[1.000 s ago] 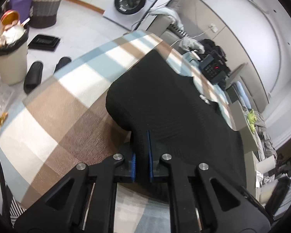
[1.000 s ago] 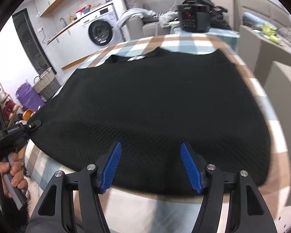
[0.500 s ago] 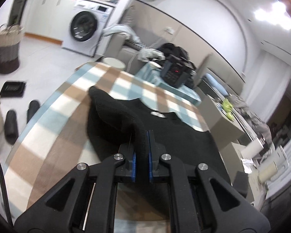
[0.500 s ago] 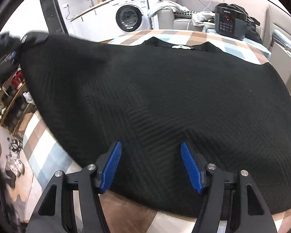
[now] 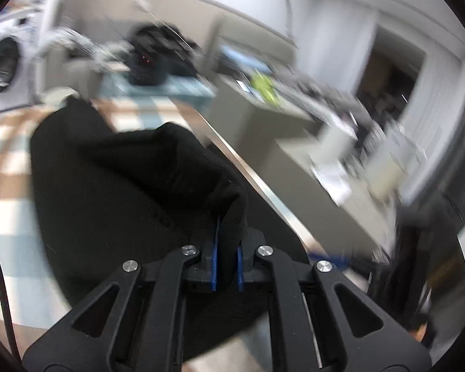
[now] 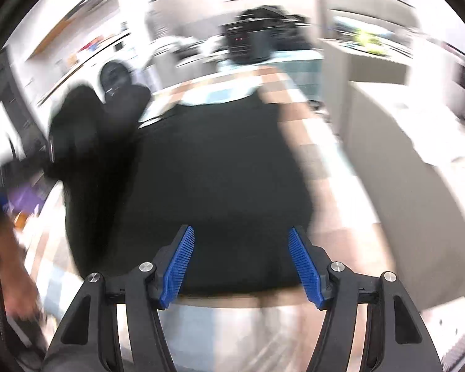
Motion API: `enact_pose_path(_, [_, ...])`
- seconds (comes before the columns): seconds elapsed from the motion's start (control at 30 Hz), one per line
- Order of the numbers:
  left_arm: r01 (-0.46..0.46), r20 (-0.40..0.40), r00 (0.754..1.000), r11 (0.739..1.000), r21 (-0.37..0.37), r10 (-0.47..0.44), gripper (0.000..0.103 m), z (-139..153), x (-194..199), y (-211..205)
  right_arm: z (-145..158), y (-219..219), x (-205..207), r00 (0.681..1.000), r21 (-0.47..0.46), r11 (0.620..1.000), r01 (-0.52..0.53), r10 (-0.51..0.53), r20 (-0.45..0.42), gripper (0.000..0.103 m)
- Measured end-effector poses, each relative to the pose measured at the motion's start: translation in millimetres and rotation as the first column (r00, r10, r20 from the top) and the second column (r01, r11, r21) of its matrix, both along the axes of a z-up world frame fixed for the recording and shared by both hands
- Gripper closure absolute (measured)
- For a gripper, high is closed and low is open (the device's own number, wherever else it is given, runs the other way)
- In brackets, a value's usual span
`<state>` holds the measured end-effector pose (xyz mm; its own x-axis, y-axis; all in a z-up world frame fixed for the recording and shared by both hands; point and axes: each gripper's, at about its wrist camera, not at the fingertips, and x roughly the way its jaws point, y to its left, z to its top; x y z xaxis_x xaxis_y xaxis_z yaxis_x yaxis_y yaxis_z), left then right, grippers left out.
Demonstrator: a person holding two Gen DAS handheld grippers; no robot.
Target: Fold small clothes
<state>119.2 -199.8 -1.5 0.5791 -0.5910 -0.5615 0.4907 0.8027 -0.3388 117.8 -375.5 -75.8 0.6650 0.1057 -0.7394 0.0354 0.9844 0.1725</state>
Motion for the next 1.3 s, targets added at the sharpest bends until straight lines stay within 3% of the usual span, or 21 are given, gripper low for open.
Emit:
enact_pose_path(0.17, [0.118, -0.153, 0.983, 0.985, 0.123, -0.098, 0.089, -48.3, -7.4, -41.3, 2.9, -23.5, 3.3, 0.999, 0.021, 0.999, 0.041, -0.041, -0.003, 0.038])
enact_pose_path(0.23, [0.113, -0.151, 0.984, 0.988, 0.105, -0.096, 0.079, -50.3, -13.0, -32.4, 5.7, -18.7, 10.1, 1.000, 0.036, 0.999, 0.006, -0.006, 0.005, 0.038])
enact_pose_path(0.3, [0.097, -0.150, 0.985, 0.993, 0.066, -0.087, 0.052, -44.6, -19.3, -15.6, 7.4, -7.8, 20.5, 0.999, 0.073, 0.997, -0.034, 0.033, 0.009, 0.038])
enact_pose_path(0.4, [0.043, -0.123, 0.992, 0.999, 0.027, -0.039, 0.040, -30.6, -29.7, 11.9, 7.1, 1.9, 28.8, 0.996, 0.158, 0.983, -0.088, 0.087, 0.015, 0.038])
enact_pose_path(0.53, [-0.062, -0.104, 0.992, 0.997, 0.035, 0.065, 0.038, -20.7, -35.9, 48.2, 5.4, 12.3, 33.9, 0.988, 0.293, 0.944, -0.151, 0.157, 0.002, 0.038])
enact_pose_path(0.67, [-0.169, -0.138, 0.975, 0.984, 0.050, 0.174, 0.038, -28.1, -26.2, 82.7, -10.3, 20.2, 48.8, 0.989, 0.296, 0.948, -0.120, 0.141, -0.052, 0.039])
enact_pose_path(0.73, [-0.201, -0.167, 0.964, 0.979, 0.043, 0.206, 0.038, -33.9, -23.6, 95.7, -19.9, 21.6, 57.0, 0.988, 0.320, 0.942, -0.101, 0.133, -0.080, 0.059])
enact_pose_path(0.77, [-0.216, -0.174, 0.960, 0.976, 0.041, 0.220, 0.038, -36.6, -22.6, 102.3, -20.2, 21.3, 58.1, 0.986, 0.325, 0.938, -0.116, 0.148, -0.074, 0.084])
enact_pose_path(0.8, [-0.227, -0.173, 0.957, 0.973, 0.042, 0.231, 0.038, -37.5, -21.9, 106.6, -20.3, 24.3, 60.8, 0.986, 0.319, 0.939, -0.127, 0.155, -0.064, 0.095])
enact_pose_path(0.9, [-0.252, -0.162, 0.953, 0.966, 0.053, 0.257, 0.038, -40.2, -18.9, 117.1, -4.4, 22.6, 49.0, 0.989, 0.331, 0.933, -0.141, 0.146, 0.007, 0.097])
enact_pose_path(0.97, [-0.264, -0.161, 0.949, 0.963, 0.059, 0.270, 0.038, -40.8, -17.7, 122.4, 5.9, 14.4, 33.8, 0.992, 0.332, 0.935, -0.123, 0.126, 0.012, 0.097])
enact_pose_path(1.03, [-0.271, -0.164, 0.947, 0.961, 0.062, 0.277, 0.038, -42.9, -14.5, 123.5, 2.2, 6.6, 24.0, 0.994, 0.330, 0.940, -0.085, 0.101, -0.032, 0.097])
enact_pose_path(1.13, [-0.273, -0.182, 0.942, 0.959, 0.073, 0.281, 0.038, -50.9, -9.3, 127.3, -22.7, 0.3, 28.7, 0.985, 0.241, 0.970, -0.023, 0.063, -0.160, 0.095])
enact_pose_path(1.2, [-0.267, -0.193, 0.941, 0.960, 0.086, 0.279, 0.038, -55.6, -6.8, 126.9, -23.6, -5.8, 28.2, 0.985, 0.245, 0.970, -0.001, 0.043, -0.165, 0.081])
enact_pose_path(1.3, [-0.261, -0.197, 0.941, 0.960, 0.100, 0.276, 0.038, -60.6, -7.8, 124.6, -0.6, -12.6, 21.3, 0.997, 0.185, 0.983, 0.017, -0.004, -0.071, 0.070])
